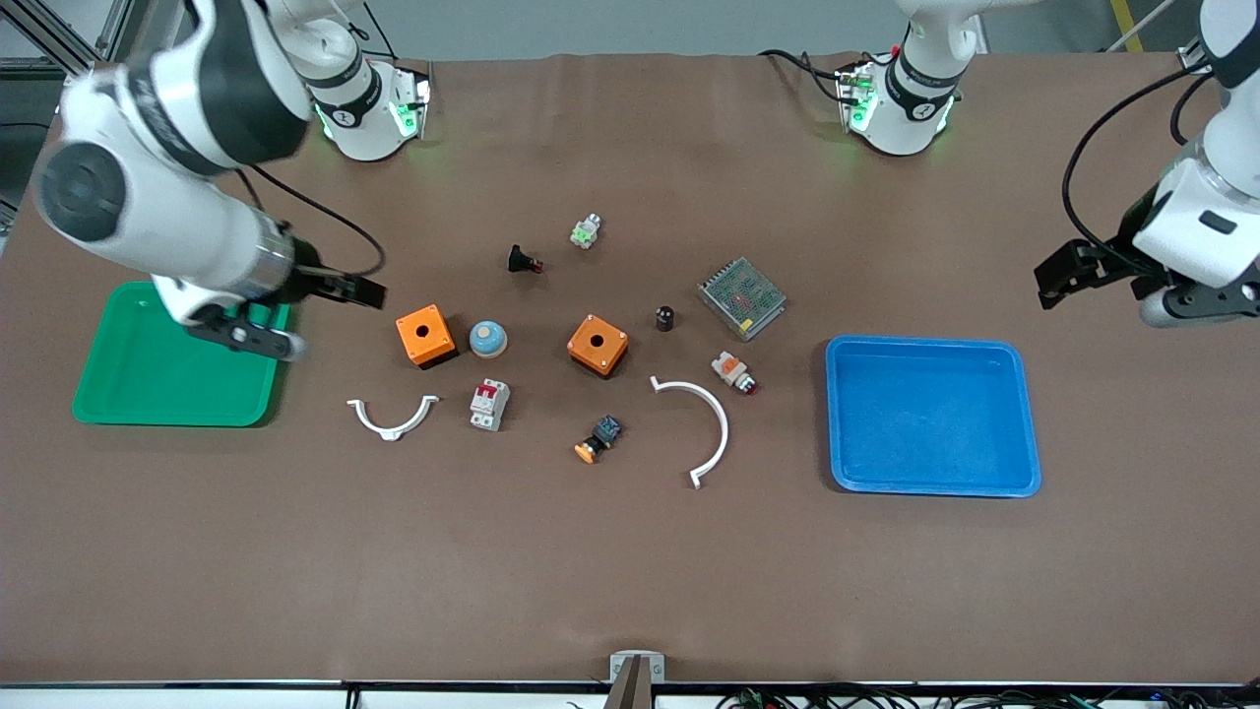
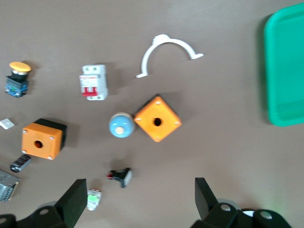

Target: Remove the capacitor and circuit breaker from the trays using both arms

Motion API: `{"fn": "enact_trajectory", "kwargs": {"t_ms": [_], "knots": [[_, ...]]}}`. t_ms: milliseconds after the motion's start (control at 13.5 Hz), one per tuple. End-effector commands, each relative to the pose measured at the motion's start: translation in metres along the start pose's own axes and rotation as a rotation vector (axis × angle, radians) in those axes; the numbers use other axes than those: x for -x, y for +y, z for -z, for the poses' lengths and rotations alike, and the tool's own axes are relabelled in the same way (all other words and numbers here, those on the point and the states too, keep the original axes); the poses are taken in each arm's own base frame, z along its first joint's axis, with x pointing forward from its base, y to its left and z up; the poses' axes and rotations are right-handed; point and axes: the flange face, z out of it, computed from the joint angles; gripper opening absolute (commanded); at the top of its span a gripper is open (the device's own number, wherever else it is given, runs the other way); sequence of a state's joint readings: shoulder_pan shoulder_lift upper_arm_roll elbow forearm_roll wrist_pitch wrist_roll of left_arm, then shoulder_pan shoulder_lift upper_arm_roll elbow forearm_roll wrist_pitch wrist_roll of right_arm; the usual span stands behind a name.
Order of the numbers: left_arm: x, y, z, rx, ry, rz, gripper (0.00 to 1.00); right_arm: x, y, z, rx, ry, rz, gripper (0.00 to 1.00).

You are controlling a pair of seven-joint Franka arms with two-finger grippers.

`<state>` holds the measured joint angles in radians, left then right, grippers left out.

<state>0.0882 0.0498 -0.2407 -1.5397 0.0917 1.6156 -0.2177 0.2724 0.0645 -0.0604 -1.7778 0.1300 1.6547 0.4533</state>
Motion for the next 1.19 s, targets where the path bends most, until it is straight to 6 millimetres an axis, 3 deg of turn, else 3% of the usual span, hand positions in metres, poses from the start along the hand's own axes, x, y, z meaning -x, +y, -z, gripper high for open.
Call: {"fn": "enact_trajectory", "kwargs": {"t_ms": [0, 296, 444, 519, 815, 1111], "knots": [[0.02, -0.012, 0.006, 0.024, -0.022, -0.003, 1.0, 0.007, 0.053, 0.015, 0.038, 0.038, 0.056, 1.0], [0.037, -0.01, 0.019, 0.022, -0.038, 0.006, 1.0, -0.007, 0.138, 0.065, 0.033, 0.09, 0.18, 1.0], [0.041, -0.012, 0.017, 0.022, -0.046, 0.011, 1.0, -0.012, 0.158, 0.087, 0.027, 0.123, 0.214, 1.0], [0.043, -0.011, 0.016, 0.033, -0.05, 0.012, 1.0, -0.016, 0.166, 0.107, 0.02, 0.158, 0.2, 1.0], [0.049, -0.004, 0.021, 0.056, -0.046, 0.005, 1.0, -0.012, 0.171, 0.152, 0.02, 0.2, 0.19, 1.0], [0.049, 0.003, 0.025, 0.079, -0.043, -0.004, 1.0, -0.015, 0.17, 0.156, 0.021, 0.215, 0.191, 1.0]]}}
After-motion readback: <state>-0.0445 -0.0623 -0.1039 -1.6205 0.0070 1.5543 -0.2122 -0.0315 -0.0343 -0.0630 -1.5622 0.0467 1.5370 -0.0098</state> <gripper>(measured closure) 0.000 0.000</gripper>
